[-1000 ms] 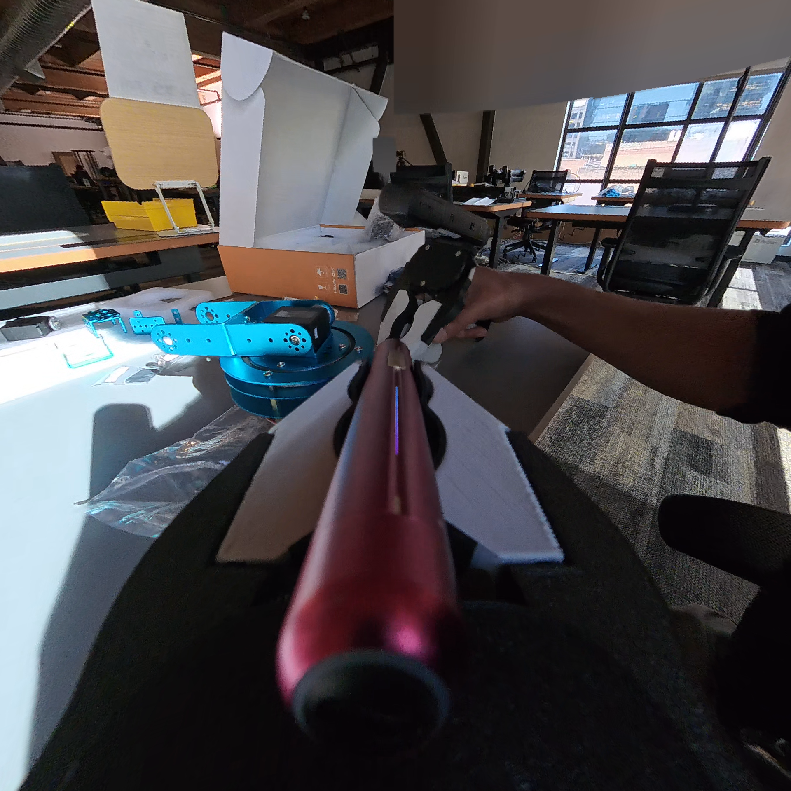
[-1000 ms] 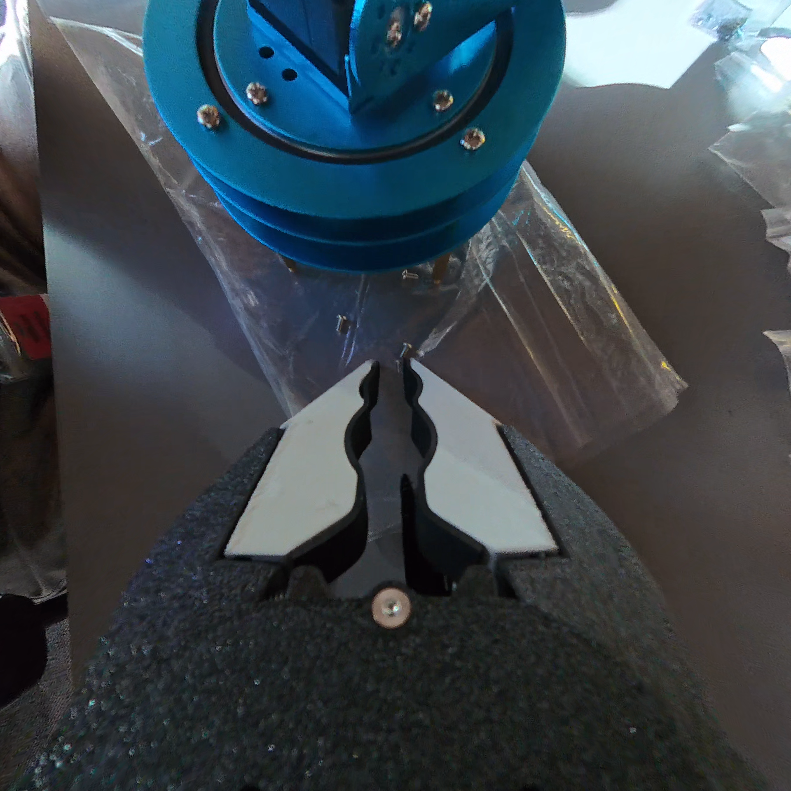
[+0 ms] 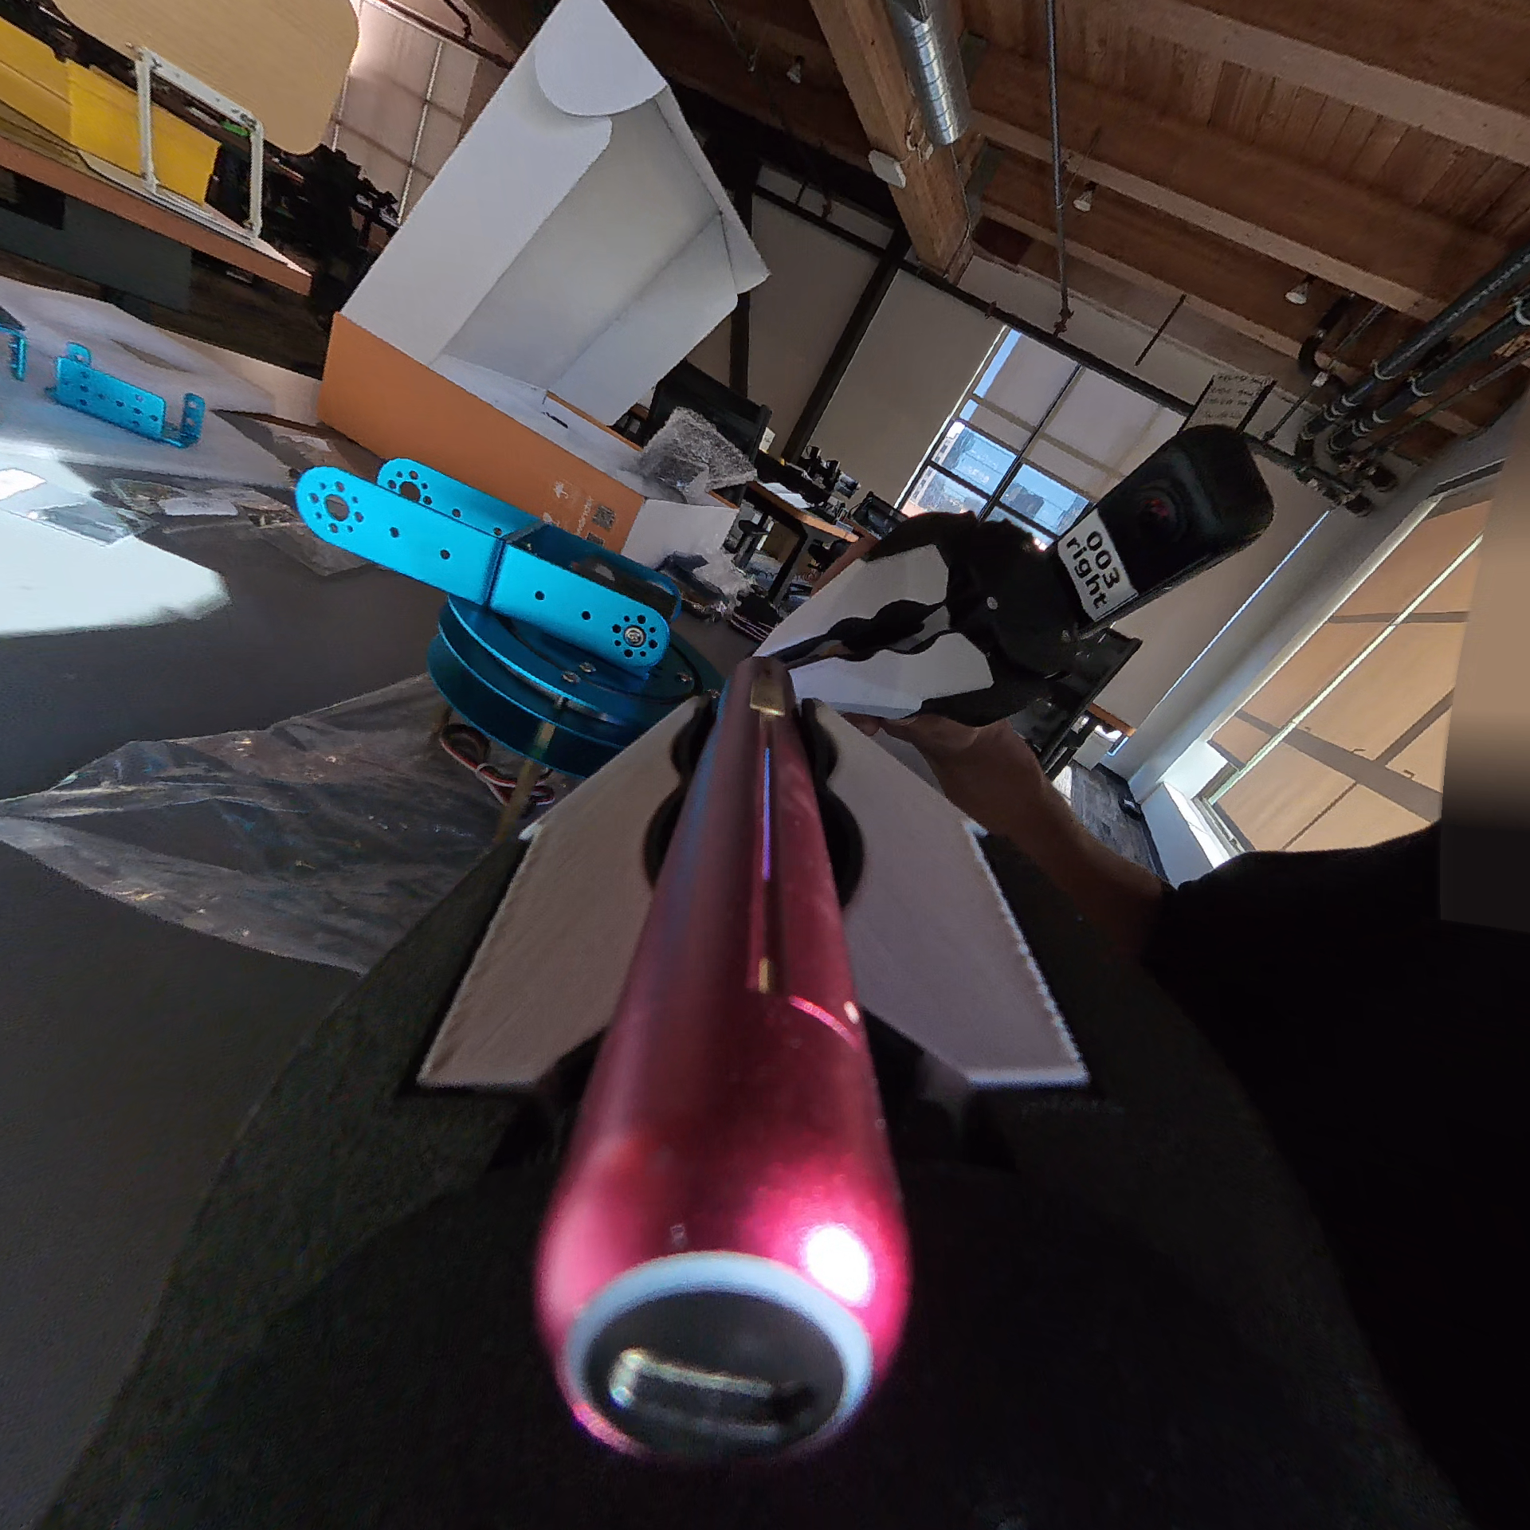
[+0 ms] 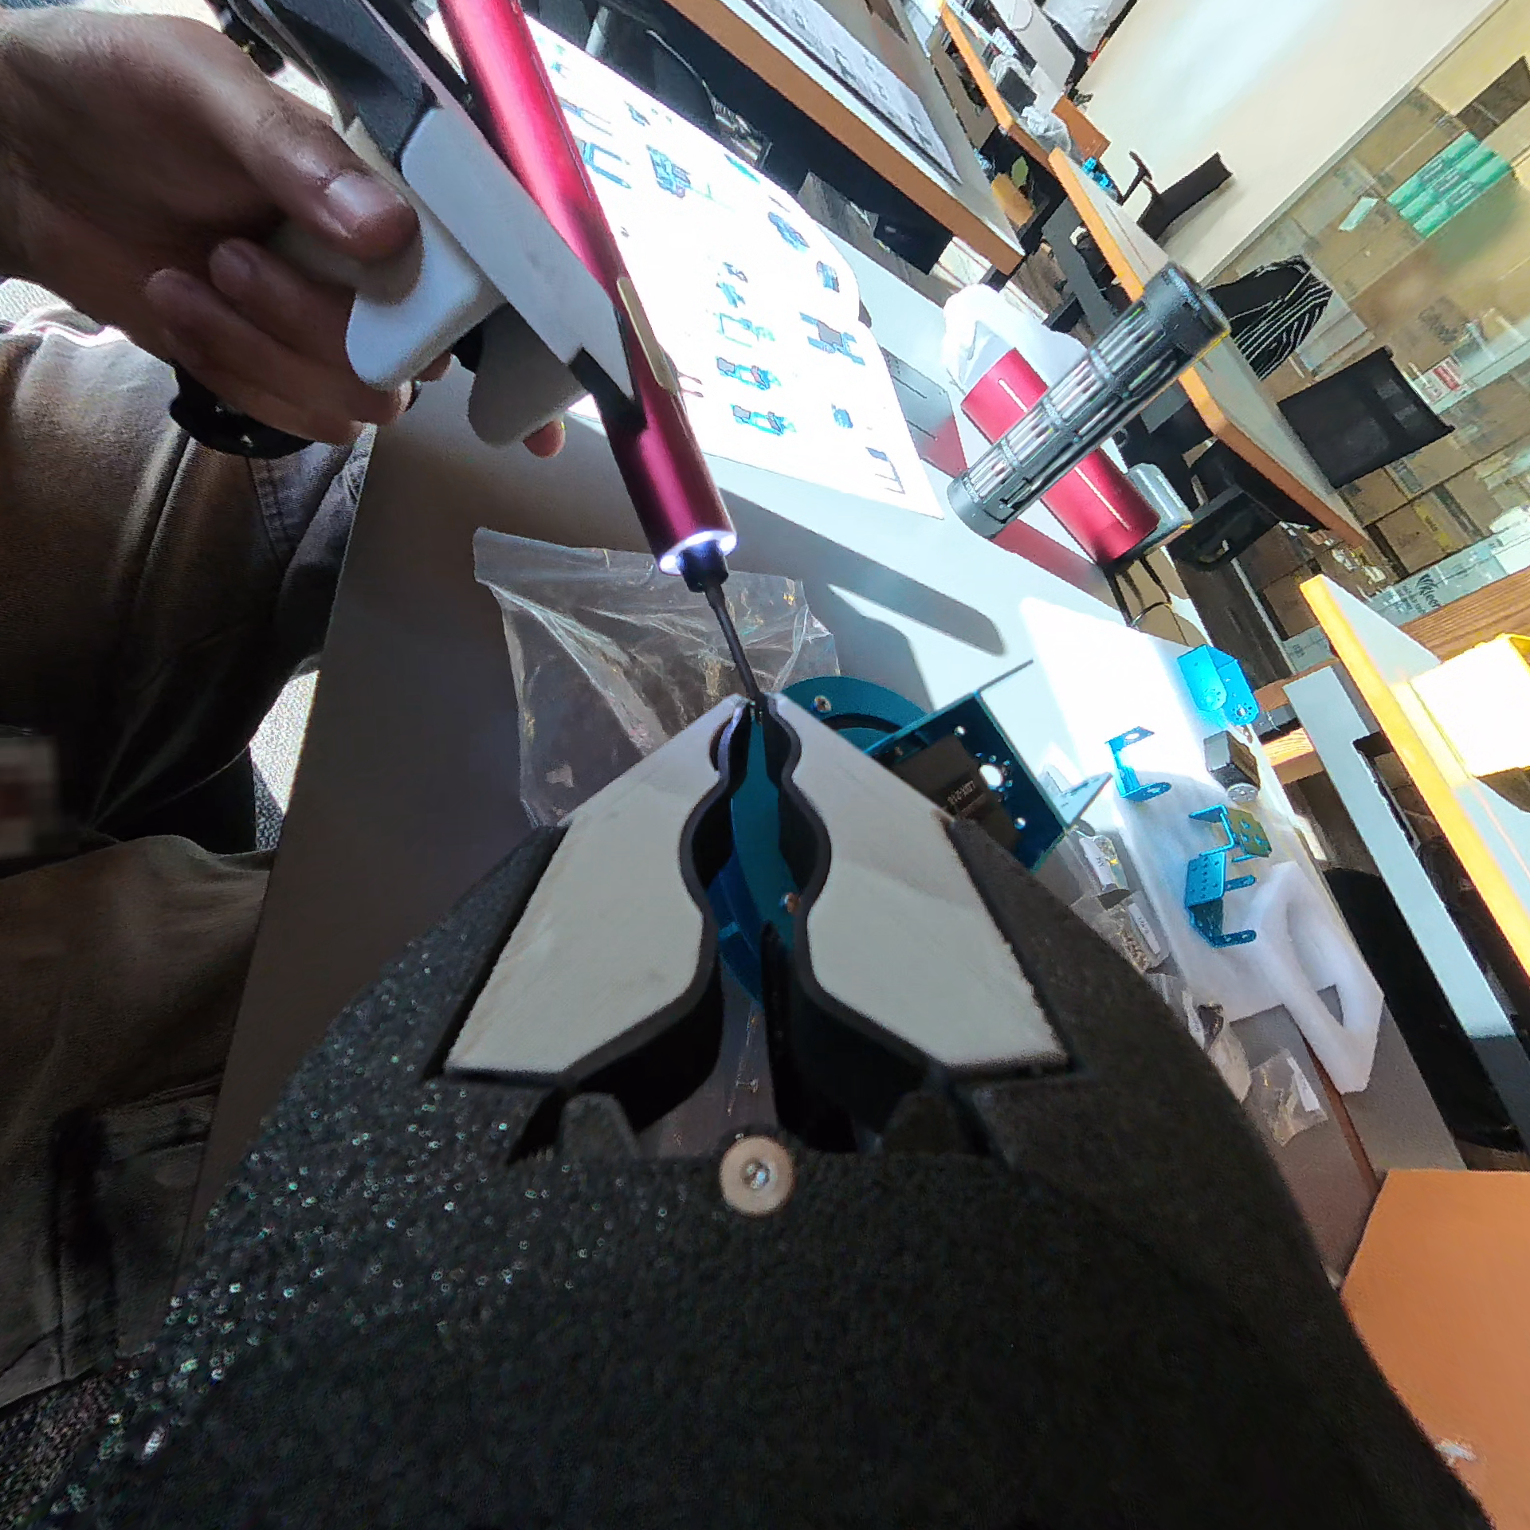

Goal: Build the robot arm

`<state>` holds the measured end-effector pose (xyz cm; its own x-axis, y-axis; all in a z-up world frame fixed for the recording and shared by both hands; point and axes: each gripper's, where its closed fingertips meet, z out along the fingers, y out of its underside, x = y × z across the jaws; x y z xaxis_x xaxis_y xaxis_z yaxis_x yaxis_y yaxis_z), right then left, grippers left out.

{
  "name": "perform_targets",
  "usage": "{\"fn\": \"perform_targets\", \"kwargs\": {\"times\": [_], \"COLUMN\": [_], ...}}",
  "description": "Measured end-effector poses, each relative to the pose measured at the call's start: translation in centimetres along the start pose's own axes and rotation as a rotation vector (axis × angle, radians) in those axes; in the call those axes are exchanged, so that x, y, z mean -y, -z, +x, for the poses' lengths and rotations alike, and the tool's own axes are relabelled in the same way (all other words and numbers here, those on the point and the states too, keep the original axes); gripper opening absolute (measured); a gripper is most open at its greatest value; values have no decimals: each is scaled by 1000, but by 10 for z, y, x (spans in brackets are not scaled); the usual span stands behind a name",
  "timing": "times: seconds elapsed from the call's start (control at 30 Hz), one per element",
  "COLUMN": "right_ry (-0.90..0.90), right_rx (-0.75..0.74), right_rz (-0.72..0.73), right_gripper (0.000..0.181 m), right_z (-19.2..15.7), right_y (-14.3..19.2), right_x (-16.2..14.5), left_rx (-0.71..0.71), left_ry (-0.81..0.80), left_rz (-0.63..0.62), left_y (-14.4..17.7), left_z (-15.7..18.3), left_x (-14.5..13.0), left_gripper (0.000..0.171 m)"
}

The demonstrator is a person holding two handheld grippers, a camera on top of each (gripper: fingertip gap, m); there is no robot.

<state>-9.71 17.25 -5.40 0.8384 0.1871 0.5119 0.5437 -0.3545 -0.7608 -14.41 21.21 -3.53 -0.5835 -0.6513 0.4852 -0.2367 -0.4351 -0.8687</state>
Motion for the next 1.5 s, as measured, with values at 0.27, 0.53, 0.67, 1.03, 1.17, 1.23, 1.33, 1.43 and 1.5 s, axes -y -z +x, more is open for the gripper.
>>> {"fn": "perform_targets", "kwargs": {"times": [0.27,0.53,0.67,1.03,1.17,1.23,1.33,1.43,1.5], "right_ry": [15,19,21,114,94,96,97,99,99], "right_rx": [11,13,13,-15,-16,-18,-15,-15,-19], "right_rz": [-22,-28,-28,-69,-72,-80,-76,-71,-72], "right_gripper": [1,1,1,2,2,2,2,1,2], "right_z": [-1,-1,-2,-7,-6,-6,-6,-7,-7], "right_y": [-6,-9,-9,-10,-9,-9,-10,-10,-10], "right_x": [2,2,4,3,-2,-4,-4,-1,-1], "left_rx": [12,26,26,45,60,50,55,51,52], "left_ry": [-5,-12,-14,0,-11,-5,-17,-15,-16], "left_rz": [9,5,10,-36,-28,-20,-33,-35,-32], "left_y": [6,9,9,6,9,9,8,7,7], "left_z": [-4,-6,-6,-6,-7,-4,-3,-3,-3], "left_x": [1,-1,1,-5,-3,-1,-3,-4,-3], "left_gripper": [21,21,21,20,20,20,20,20,20]}}
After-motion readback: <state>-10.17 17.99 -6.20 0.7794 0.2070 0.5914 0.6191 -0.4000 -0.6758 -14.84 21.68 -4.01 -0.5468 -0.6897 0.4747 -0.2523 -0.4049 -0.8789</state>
